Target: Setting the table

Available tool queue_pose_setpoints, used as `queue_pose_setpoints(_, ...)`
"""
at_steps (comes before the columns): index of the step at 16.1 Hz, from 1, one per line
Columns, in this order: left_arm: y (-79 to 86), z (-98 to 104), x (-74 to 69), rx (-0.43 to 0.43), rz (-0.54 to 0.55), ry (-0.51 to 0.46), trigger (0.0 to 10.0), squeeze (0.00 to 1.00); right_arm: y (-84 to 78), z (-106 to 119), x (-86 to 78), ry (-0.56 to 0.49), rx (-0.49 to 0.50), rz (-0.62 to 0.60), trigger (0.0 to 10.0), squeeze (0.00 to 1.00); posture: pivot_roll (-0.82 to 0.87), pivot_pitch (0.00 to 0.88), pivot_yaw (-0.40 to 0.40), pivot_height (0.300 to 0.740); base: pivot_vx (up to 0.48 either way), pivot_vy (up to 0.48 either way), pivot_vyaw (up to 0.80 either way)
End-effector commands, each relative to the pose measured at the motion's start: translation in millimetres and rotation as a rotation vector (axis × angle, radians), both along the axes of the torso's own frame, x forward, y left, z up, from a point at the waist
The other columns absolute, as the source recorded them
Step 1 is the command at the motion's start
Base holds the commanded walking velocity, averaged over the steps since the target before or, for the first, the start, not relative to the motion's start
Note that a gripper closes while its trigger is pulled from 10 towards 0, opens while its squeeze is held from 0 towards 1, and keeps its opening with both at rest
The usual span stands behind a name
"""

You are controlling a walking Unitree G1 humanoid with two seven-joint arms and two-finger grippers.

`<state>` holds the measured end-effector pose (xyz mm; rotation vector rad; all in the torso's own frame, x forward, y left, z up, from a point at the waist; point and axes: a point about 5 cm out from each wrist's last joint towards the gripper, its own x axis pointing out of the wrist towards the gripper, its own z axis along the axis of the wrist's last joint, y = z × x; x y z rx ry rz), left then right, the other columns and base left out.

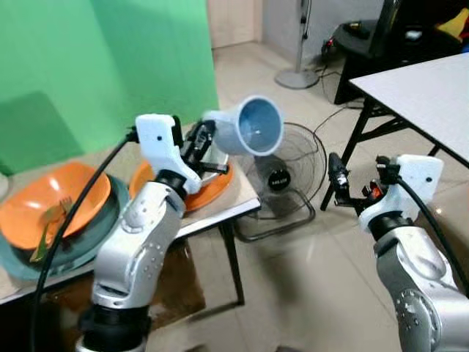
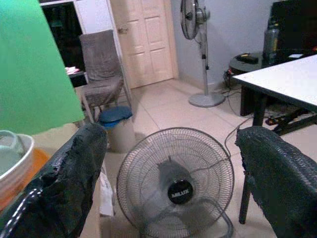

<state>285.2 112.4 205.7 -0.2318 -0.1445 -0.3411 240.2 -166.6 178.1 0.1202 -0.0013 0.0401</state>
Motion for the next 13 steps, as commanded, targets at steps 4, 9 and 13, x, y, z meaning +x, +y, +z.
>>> queue_pose_setpoints(4, 15.8, -6.7, 1.2, 0.016, 0.068, 0.023, 10.0, 0.0, 11.0, -2.6, -1.1, 0.031, -0.014, 0.063, 10.0, 0.0, 0.03, 0.0, 0.055, 0.74, 0.0, 0.0, -0.73)
queue_pose_setpoints(9, 22.9, -11.7, 3.7, 0.132, 0.069, 0.024, 10.0, 0.0, 5.6, -12.9, -2.2, 0.101, -0.051, 0.007, 10.0, 0.0, 0.03, 0.0, 0.054, 0.74, 0.0, 0.0, -0.09)
queue_pose_setpoints(13, 18.9, -7.5, 5.7, 0.093, 0.045, 0.015, 10.0, 0.0, 4.5, -12.4, -2.1, 0.104, -0.05, -0.011, 10.0, 0.0, 0.02, 0.0, 0.064, 0.74, 0.289, 0.0, 0.0)
